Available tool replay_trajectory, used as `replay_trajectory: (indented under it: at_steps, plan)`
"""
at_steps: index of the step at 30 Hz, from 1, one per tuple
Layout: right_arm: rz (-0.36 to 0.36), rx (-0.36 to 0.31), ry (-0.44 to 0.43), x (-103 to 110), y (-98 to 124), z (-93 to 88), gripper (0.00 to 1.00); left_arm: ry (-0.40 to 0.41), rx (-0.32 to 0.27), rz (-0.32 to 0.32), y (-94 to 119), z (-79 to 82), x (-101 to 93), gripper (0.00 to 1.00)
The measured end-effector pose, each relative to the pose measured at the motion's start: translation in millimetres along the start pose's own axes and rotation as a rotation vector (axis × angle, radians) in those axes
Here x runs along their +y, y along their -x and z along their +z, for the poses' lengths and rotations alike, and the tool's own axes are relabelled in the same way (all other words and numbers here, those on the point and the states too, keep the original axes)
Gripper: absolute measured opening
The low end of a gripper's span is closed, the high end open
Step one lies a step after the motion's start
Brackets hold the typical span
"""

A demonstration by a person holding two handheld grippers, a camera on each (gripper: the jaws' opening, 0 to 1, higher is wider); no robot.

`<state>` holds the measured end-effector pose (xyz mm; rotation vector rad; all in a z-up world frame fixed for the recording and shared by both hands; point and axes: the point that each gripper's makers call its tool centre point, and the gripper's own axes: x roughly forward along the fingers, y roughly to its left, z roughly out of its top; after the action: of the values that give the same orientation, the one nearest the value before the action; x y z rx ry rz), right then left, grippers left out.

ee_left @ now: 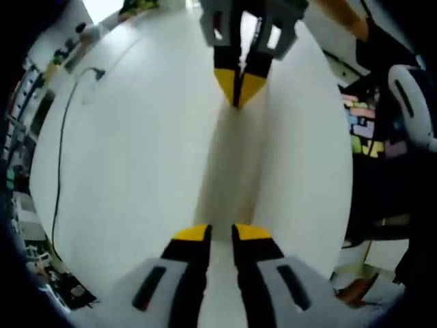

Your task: Arrange the utensils inside the cutlery case until each visible utensil rests in its matching compartment.

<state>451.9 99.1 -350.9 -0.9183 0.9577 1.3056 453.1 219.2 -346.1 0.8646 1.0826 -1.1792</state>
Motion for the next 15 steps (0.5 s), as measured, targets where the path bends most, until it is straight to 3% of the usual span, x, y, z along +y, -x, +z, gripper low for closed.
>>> replay_trajectory:
  at_steps: [10, 15]
  plan:
    - [0.013, 0.001, 0.010, 5.2, -2.9, -0.5, 0.00, 0.007, 0.031, 0.006, -1.3, 1.2, 2.9, 0.04]
    - [0.010, -0.043, 0.017, 6.8, -3.0, -0.9, 0.00, 0.023, -0.004, 0.000, -2.0, 0.7, 2.7, 0.01]
